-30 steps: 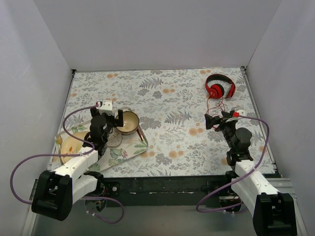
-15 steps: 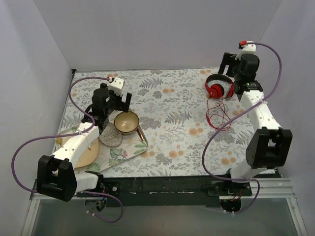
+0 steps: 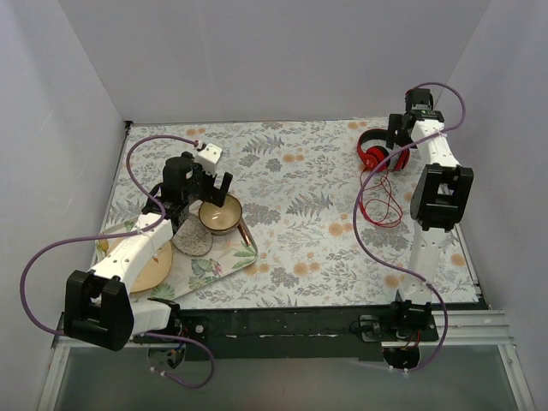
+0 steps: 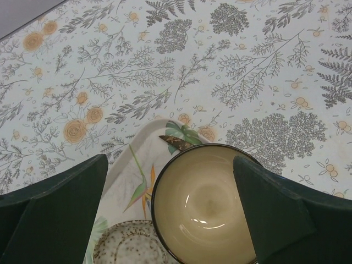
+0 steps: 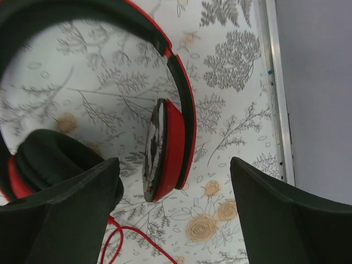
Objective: Wrap the headphones
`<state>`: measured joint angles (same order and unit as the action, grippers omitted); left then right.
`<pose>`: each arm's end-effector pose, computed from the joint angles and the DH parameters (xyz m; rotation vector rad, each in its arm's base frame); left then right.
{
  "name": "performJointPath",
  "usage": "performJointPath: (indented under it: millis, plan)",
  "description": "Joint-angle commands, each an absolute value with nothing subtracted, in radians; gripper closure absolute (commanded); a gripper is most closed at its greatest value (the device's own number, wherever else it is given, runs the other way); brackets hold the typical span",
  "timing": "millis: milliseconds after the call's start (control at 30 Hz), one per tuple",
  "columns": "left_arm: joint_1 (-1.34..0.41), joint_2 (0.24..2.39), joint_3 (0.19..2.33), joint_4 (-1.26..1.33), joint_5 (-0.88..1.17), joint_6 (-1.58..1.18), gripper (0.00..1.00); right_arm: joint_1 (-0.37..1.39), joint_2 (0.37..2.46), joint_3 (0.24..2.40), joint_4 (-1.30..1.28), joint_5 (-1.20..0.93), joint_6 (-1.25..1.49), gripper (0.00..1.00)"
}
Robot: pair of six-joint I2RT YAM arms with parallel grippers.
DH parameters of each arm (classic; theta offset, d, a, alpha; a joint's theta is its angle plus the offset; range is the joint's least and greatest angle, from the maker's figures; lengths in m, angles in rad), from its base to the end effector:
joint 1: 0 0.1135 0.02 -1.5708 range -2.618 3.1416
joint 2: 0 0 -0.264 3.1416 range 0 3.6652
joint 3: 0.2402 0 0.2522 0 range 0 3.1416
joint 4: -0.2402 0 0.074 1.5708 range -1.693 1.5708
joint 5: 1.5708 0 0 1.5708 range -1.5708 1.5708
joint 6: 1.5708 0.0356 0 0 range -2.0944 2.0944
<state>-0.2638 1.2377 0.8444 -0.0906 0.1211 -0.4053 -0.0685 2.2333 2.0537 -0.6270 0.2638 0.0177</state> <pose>0.2689 -0.0771 0.2737 -0.0715 2.0933 -0.5351 0.5073 -0.0441 0.2587 0.2278 2.3563 -0.3377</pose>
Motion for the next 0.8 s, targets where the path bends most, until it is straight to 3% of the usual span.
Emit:
performJointPath:
  millis: [0,133,233,333,367,433,467,767]
  plan:
    - [-0.261,1.221,0.844,-0.133,0.160,-0.383,0.02,-0.089,2.246,2.108,-0.729,0.284,-0.032,0.12]
    - [-0.261,1.227,0.856,-0.147,0.164,-0.382,0.02,-0.094,2.309,2.164,-0.788,0.272,-0.069,0.13]
    - [-0.261,1.230,0.865,-0.155,0.166,-0.385,0.02,-0.092,2.304,2.166,-0.770,0.241,-0.095,0.27]
    - [-0.261,1.227,0.871,-0.163,0.170,-0.390,0.02,-0.094,2.313,2.154,-0.769,0.201,-0.118,0.50]
    - [-0.261,1.226,0.876,-0.167,0.170,-0.391,0.02,-0.094,2.318,2.152,-0.778,0.178,-0.123,0.73]
    - [-0.261,1.224,0.879,-0.176,0.170,-0.393,0.02,-0.094,2.327,2.149,-0.788,0.169,-0.126,0.94]
    - [-0.261,1.221,0.884,-0.181,0.170,-0.388,0.02,-0.094,2.324,2.146,-0.784,0.164,-0.123,0.99]
    - [-0.261,1.215,0.919,-0.230,0.202,-0.396,0.02,-0.080,2.062,1.944,-0.612,0.129,-0.127,0.99]
